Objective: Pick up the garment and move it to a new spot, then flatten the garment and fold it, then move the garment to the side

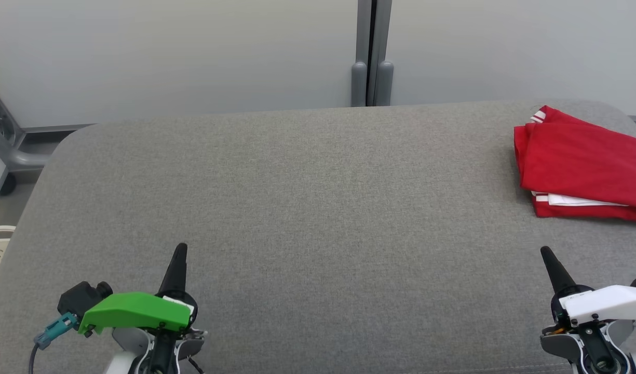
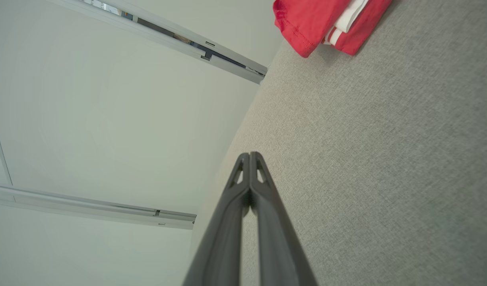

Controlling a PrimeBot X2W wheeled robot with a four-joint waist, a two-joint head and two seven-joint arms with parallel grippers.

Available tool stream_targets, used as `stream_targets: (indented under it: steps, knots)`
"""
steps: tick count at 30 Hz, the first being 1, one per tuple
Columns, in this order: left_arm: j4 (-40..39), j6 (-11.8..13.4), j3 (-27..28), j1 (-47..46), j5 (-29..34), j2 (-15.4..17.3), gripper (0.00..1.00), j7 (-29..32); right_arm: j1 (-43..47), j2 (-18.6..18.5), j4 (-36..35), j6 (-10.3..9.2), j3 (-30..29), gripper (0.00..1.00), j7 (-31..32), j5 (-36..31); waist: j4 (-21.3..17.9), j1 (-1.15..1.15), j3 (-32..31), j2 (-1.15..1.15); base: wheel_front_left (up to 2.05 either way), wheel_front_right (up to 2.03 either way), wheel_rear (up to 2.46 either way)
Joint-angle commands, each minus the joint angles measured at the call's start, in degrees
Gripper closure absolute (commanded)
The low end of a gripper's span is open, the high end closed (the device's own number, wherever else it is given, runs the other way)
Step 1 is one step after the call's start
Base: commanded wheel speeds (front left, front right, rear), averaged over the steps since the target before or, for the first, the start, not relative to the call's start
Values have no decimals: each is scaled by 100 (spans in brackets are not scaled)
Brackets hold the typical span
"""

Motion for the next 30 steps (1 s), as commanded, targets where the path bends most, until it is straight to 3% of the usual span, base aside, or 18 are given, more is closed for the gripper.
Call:
stream_targets:
  steps: [1, 30]
  knots:
    - [-1, -72, 106, -178, -124, -41, 100, 22, -142, -32, -25, 2, -78, 100, 51, 198, -10, 0, 15, 0, 0, 0, 0]
    - [200, -450, 562, -361, -954, -495, 100, 211, -301, -40, 91, 2, -545, 100, 354, 1470, -111, 0, 183, 0, 0, 0, 0]
